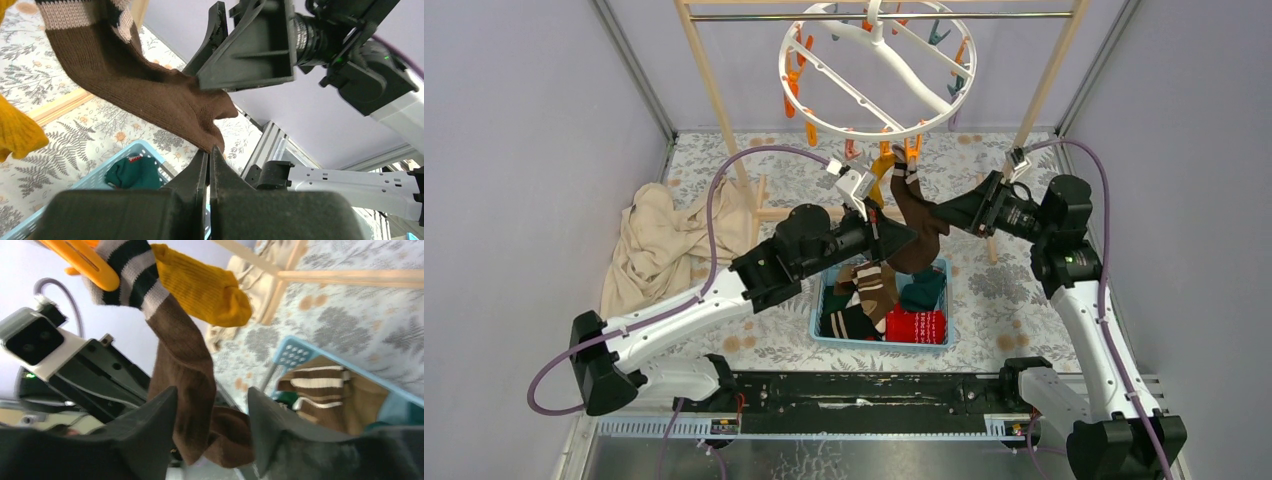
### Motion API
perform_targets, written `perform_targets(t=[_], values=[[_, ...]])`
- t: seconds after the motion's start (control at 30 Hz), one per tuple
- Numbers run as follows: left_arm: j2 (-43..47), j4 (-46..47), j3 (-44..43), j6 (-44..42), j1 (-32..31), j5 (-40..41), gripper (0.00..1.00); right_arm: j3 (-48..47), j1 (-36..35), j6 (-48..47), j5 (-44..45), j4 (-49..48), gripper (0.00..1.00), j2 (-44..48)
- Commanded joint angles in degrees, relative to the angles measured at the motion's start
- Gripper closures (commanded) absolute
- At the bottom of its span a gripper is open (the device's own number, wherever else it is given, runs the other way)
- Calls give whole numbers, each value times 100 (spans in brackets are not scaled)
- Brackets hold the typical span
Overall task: Remove the socks clipped to the hanger
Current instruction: Remove the sock from the hanger.
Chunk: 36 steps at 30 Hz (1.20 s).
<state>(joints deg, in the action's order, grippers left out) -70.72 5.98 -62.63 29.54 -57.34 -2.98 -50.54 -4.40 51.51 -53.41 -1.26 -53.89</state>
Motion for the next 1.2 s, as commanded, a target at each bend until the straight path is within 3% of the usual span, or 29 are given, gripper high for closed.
perform_targets(t=[0.0, 0.1, 0.13, 0.53, 0.83, 1.17], values=[[196, -480, -242, -168, -23, 195, 100, -619, -28, -1394, 684, 1392, 25, -18], [278, -579, -275, -151, -23, 208, 100, -932, -33, -1898, 1122, 2004, 3, -68], [303, -642, -292, -150, -23, 215, 100, -1013, -30, -2040, 1288, 2141, 1, -61], [271, -1000, -536, -181, -23, 278, 100, -1690, -34, -3045, 2893, 3152, 0, 267], [204, -949, -551, -228, -23, 280, 100, -2584, -70, -3288, 3034, 3490, 0, 126], [237, -967, -499, -229, -23, 453, 100, -3850, -570, -3688, 3311, 3525, 1, -416]])
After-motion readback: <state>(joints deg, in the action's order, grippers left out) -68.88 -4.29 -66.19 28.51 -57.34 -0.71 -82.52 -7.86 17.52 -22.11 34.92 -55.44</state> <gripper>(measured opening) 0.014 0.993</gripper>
